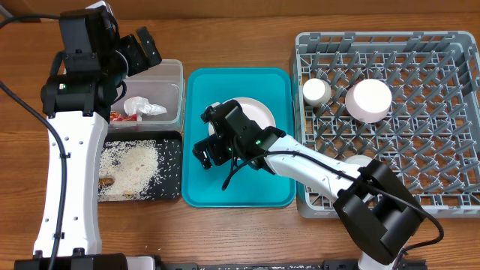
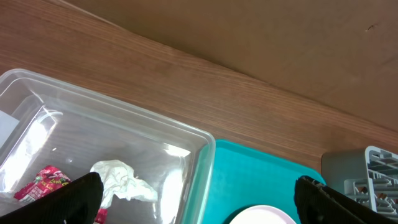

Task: Sort waste into correct bins and load items into the dishwasher
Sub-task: 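Grip the white plate's edge with the right gripper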

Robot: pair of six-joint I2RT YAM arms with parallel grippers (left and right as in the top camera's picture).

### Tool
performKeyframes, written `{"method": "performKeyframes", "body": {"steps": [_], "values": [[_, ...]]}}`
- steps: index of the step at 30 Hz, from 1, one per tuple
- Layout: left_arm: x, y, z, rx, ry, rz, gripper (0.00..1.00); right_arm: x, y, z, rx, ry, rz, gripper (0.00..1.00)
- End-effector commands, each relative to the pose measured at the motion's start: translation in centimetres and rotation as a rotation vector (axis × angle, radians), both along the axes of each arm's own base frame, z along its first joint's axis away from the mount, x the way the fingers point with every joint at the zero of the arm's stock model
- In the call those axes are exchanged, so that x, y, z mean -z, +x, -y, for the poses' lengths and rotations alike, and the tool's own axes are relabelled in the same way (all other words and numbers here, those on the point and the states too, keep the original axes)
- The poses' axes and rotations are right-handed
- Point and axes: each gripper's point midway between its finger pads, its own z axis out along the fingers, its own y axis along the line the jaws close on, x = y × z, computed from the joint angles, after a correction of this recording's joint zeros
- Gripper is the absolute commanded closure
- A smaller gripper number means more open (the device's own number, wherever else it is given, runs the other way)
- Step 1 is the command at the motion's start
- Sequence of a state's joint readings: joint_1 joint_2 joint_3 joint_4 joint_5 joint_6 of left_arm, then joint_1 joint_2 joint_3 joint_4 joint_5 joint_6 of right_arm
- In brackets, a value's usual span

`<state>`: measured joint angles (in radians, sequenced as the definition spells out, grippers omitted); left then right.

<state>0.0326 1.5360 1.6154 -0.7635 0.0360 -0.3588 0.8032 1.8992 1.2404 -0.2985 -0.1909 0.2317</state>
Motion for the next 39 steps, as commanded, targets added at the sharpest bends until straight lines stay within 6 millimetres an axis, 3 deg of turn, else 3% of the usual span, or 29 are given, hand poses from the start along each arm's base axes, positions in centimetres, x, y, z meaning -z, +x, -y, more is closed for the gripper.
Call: {"method": "performKeyframes", "body": {"steps": [1, 3, 6, 12, 18, 24, 39], "values": [[-0.4, 0.1, 0.1, 0.008, 0.019, 0.011, 0.00, -1.0, 0.1, -0.1, 0.002, 0.021, 0.017, 0.25], [-0.4, 0.1, 0.1, 0.008, 0.019, 0.011, 0.00, -0.9, 0.5, 0.3, 0.027, -0.003, 0.038, 0.54], [-0.4, 0.1, 0.1, 0.008, 0.019, 0.011, 0.00, -0.5, 0.8, 0.8, 0.054, -0.037, 0.060, 0.71], [-0.4, 0.1, 0.1, 0.008, 0.019, 0.011, 0.00, 0.6, 1.1, 1.0, 0.079, -0.089, 0.090, 0.68], [-0.4, 0.1, 0.1, 0.008, 0.019, 0.011, 0.00, 3.6, 1.3, 0.9, 0.081, -0.142, 0.093, 0.68], [-0.4, 0.1, 0.1, 0.008, 0.019, 0.011, 0.00, 5.3, 1.7, 1.3, 0.098, -0.178, 0.095, 0.69], [-0.4, 0.1, 0.1, 0.008, 0.018, 0.011, 0.00, 6.4, 0.9, 2.4, 0.096, -0.238, 0.055, 0.81]]}}
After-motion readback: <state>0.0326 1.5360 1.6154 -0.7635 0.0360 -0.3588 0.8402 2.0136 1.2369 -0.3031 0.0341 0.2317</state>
